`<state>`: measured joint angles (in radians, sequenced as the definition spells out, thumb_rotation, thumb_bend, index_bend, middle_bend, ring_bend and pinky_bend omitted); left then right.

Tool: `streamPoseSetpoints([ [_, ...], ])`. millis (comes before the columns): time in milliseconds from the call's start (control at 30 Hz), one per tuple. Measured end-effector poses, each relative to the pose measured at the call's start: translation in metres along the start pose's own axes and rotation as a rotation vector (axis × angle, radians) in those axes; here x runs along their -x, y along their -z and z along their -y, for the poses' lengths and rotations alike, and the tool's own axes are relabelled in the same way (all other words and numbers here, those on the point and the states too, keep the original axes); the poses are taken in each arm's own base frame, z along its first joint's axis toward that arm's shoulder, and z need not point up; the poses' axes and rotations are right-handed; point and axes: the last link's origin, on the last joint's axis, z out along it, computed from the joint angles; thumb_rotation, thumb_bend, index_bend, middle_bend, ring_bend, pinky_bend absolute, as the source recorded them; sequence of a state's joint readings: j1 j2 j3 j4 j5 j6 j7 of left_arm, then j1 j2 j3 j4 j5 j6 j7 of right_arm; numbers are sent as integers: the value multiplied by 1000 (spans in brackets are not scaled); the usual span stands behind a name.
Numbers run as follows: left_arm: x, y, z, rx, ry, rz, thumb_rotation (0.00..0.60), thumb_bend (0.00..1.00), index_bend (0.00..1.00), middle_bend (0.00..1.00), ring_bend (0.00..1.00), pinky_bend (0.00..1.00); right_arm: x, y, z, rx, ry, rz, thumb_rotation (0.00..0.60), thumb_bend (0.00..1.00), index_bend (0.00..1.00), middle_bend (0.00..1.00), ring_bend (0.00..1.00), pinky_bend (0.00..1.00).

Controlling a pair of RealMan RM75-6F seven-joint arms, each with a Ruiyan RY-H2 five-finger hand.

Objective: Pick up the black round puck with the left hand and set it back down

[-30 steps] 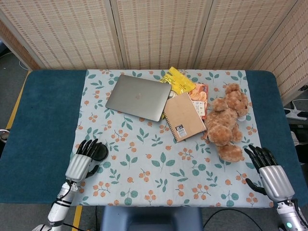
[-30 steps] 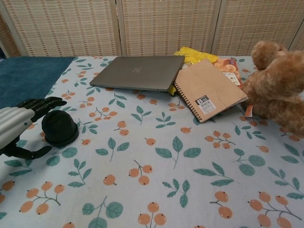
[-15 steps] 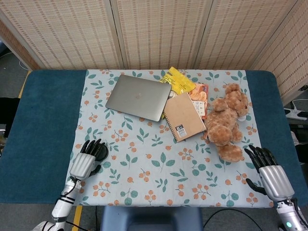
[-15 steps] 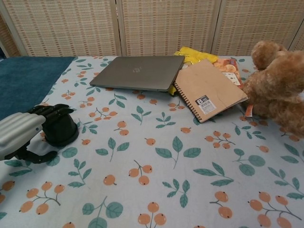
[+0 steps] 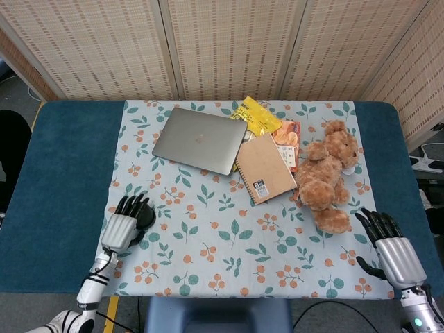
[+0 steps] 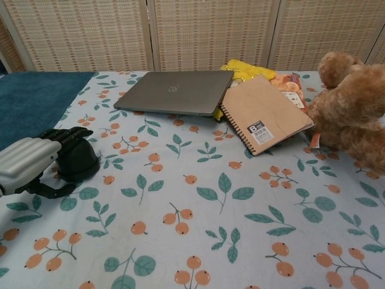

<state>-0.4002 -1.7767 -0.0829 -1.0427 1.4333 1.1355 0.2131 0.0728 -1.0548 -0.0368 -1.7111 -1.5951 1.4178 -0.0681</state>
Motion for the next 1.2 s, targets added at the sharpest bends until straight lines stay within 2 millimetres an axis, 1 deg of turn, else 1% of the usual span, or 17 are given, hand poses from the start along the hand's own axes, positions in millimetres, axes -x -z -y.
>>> streamPoseSetpoints([
  [267, 2, -9, 5, -23, -11, 18, 600, 329, 0, 0, 0, 45, 1, 0, 1, -8, 0, 7, 600, 184, 0, 0, 0, 0],
  [367, 1, -11, 4, -25, -11, 1, 600, 335, 0, 11, 3, 64, 2, 0, 1, -8, 1, 11, 600, 184, 0, 0, 0, 0],
  [400, 0, -11, 3, -25, -10, -9, 600, 347, 6, 41, 22, 81, 2, 0, 1, -8, 2, 12, 600, 185, 0, 0, 0, 0],
  [433, -1, -12, 3, -26, -8, -22, 600, 380, 36, 94, 64, 110, 2, 0, 2, -9, 3, 13, 600, 185, 0, 0, 0, 0],
  [500, -3, -12, 2, -30, 4, -60, 600, 466, 133, 210, 175, 176, 2, 0, 2, -11, 2, 17, 600, 185, 0, 0, 0, 0],
  [533, -4, -12, 2, -32, 8, -79, 600, 521, 202, 276, 243, 225, 2, 0, 2, -12, 3, 19, 600, 184, 0, 0, 0, 0],
  [600, -6, -12, 2, -39, 17, -129, 600, 599, 276, 359, 326, 301, 3, 0, 2, -13, 3, 22, 600, 185, 0, 0, 0, 0],
  [633, -6, -12, 3, -43, 19, -150, 600, 636, 295, 382, 350, 333, 3, 0, 3, -14, 3, 24, 600, 185, 0, 0, 0, 0],
  [700, -7, -12, 5, -51, 21, -192, 600, 670, 302, 396, 365, 366, 3, 0, 3, -14, 3, 26, 600, 185, 0, 0, 0, 0],
  [800, -9, -11, 7, -55, 52, -233, 600, 680, 308, 404, 373, 407, 3, 0, 3, -16, 3, 27, 600, 185, 0, 0, 0, 0],
  [933, -14, -10, 8, -46, 168, -278, 600, 676, 311, 403, 374, 418, 4, -1, 3, -18, 4, 33, 600, 184, 0, 0, 0, 0],
  [1033, -22, -9, 8, -33, 334, -306, 600, 674, 300, 397, 369, 408, 5, -1, 5, -24, 3, 40, 600, 185, 0, 0, 0, 0],
  [1200, -48, -8, 4, 4, 675, -339, 600, 670, 290, 389, 359, 401, 6, 0, 7, -35, 4, 45, 600, 185, 0, 0, 0, 0],
])
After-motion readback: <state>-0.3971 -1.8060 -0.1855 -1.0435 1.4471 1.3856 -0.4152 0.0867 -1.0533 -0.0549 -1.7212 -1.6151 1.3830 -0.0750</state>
